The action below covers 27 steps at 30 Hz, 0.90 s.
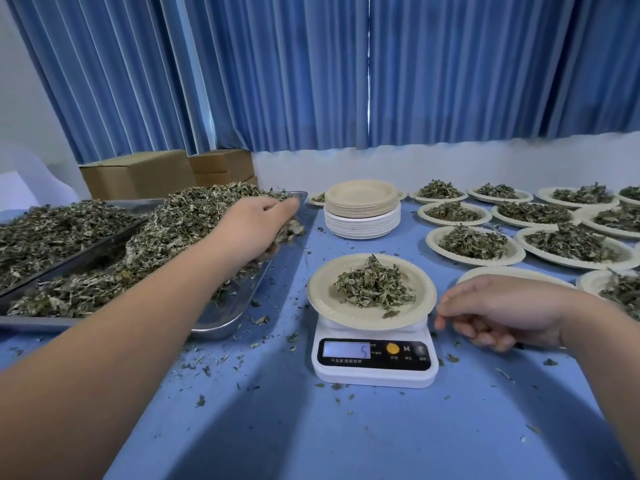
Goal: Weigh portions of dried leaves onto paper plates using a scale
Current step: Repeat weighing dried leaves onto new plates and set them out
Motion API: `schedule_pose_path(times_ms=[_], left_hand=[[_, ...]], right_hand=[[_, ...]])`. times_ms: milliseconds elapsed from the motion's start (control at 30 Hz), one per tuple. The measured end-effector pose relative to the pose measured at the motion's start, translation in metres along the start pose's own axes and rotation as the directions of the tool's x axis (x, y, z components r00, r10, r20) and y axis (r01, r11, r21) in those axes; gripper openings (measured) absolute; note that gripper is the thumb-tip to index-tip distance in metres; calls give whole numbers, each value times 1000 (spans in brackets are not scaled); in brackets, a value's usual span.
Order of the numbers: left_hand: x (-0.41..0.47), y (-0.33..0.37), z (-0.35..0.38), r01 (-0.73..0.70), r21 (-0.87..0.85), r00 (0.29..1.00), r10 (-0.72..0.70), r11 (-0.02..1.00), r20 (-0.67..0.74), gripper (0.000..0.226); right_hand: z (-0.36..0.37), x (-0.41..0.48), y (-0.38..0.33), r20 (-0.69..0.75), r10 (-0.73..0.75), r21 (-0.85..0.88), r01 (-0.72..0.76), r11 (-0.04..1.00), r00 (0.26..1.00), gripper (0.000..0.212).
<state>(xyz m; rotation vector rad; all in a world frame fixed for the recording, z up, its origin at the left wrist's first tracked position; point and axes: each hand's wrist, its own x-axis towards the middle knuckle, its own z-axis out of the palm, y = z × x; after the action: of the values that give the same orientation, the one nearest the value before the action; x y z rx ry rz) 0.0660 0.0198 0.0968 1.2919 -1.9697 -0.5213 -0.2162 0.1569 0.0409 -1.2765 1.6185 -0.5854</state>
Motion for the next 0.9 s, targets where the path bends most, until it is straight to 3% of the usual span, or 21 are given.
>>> schedule_pose_path(times_ms=[100, 233, 533, 733, 900], left_hand=[[5, 23, 23, 69, -104, 996, -62, 992, 66, 42], [4, 41, 46, 250, -174, 907, -167, 952, 387, 74], [-9, 56, 38, 455, -283, 786, -231, 845, 573, 69], [-13, 52, 32, 355, -212, 852, -222, 911, 474, 41], [-13, 30, 38, 96, -86, 992, -88, 992, 94, 26]], right_hand=[[0, 0, -1, -5, -6, 2, 6, 1000, 1000, 22], [-1, 0, -1, 1, -15, 2, 15, 1000, 1000, 22], [-1, 1, -2, 17, -36, -10, 37, 999, 999, 25], [0, 0, -3, 8, -24, -17, 24, 1000, 1000, 24], [-2, -1, -1, 0, -22, -5, 22, 1000, 1000, 25]])
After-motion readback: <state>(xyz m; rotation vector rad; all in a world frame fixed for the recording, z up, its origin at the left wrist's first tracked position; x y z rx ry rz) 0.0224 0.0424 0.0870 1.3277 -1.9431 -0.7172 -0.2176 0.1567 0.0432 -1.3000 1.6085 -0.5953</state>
